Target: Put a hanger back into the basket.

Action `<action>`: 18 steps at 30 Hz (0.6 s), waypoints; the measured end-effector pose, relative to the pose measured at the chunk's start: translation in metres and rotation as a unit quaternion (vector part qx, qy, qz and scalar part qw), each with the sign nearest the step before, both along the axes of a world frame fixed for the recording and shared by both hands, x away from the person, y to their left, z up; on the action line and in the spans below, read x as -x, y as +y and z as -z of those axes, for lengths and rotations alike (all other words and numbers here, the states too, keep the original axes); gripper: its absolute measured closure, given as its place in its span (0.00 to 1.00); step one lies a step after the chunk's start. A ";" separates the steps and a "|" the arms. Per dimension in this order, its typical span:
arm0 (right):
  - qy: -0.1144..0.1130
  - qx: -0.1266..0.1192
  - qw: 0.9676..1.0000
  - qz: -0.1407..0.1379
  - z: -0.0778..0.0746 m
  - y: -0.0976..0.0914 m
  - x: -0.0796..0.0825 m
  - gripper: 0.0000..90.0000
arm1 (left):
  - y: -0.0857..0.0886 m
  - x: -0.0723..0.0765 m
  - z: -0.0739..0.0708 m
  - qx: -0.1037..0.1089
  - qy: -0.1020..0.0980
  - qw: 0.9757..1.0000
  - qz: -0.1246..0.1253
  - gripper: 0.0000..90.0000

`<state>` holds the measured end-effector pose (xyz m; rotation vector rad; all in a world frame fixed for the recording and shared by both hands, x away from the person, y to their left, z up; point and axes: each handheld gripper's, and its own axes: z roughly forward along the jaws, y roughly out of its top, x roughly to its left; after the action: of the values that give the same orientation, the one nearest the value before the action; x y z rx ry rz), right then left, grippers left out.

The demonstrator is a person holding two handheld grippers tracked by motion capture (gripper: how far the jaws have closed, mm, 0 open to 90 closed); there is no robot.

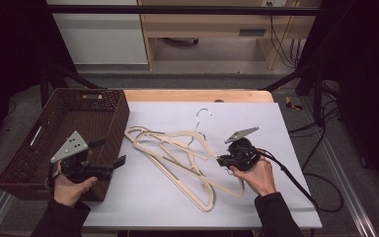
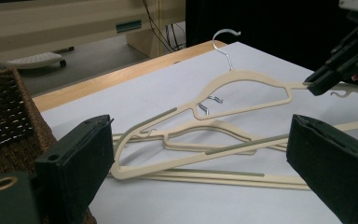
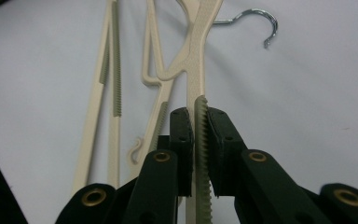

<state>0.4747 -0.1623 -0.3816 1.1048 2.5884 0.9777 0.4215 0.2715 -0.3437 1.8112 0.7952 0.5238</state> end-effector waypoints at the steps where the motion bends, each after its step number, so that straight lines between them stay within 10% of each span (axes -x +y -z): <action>1: 0.001 -0.011 1.000 -0.002 -0.001 0.000 0.001 0.92 | -0.001 0.000 0.000 0.001 0.000 1.000 0.000 0.08; 4: 0.008 -0.056 0.998 -0.039 -0.005 -0.001 0.005 0.96 | -0.001 0.001 0.000 0.001 -0.001 1.000 0.001 0.08; 9: 0.001 -0.037 0.999 -0.034 -0.006 0.002 0.010 0.96 | -0.001 0.001 -0.001 0.001 -0.001 1.000 0.003 0.08; 18: 0.004 -0.078 0.994 -0.072 -0.013 -0.005 0.012 0.96 | -0.003 0.002 -0.004 -0.008 -0.003 1.000 0.017 0.09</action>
<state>0.4628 -0.1676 -0.3684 0.9680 2.6678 1.2270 0.4198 0.2681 -0.3393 1.8337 0.7578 0.5151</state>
